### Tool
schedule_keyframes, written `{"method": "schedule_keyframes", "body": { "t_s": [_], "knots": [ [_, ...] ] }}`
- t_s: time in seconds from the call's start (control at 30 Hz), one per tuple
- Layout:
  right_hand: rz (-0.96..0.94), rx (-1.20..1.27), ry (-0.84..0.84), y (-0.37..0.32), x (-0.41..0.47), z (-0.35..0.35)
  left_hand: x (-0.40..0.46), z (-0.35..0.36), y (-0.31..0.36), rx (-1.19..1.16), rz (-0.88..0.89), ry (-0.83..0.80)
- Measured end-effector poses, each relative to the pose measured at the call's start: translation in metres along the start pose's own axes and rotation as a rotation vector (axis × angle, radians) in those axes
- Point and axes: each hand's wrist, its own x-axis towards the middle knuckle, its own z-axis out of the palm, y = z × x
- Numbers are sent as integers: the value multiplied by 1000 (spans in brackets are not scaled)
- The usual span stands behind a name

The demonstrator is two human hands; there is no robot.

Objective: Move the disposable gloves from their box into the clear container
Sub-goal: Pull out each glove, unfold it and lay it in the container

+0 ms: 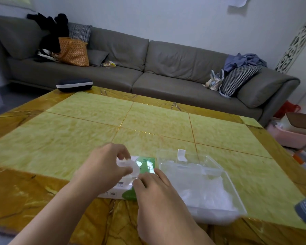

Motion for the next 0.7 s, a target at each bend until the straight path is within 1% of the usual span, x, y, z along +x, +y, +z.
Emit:
{"method": "schedule_keyframes", "body": {
  "t_s": [0.07,0.13,0.23,0.37,0.43,0.5,0.53,0.57,0.63,0.7],
  "knots": [
    [-4,-11,2,-1,0,1,2,2,0,0,-8,45],
    [0,3,11,0,0,3,1,-2,3,-18,-45,125],
    [21,29,-4,-1,-2,-1,4,-9,0,31,-89,219],
    [27,36,-8,-3,-3,-10,3,-13,-1,65,-139,240],
    [25,42,-17,-3,-3,-13,4,-17,0,70,-174,290],
    [19,42,-25,-3,-3,-12,7,-20,-3,94,-170,323],
    [20,49,-26,-3,-4,-12,8,-20,-6,103,-151,300],
    [20,53,-20,-3,-4,-12,8,-20,-9,106,-125,232],
    [23,58,-15,-3,-4,-13,5,-19,-13,121,-73,34],
    [26,70,-16,-4,-4,-14,1,-16,-13,174,-42,-95]
  ]
}}
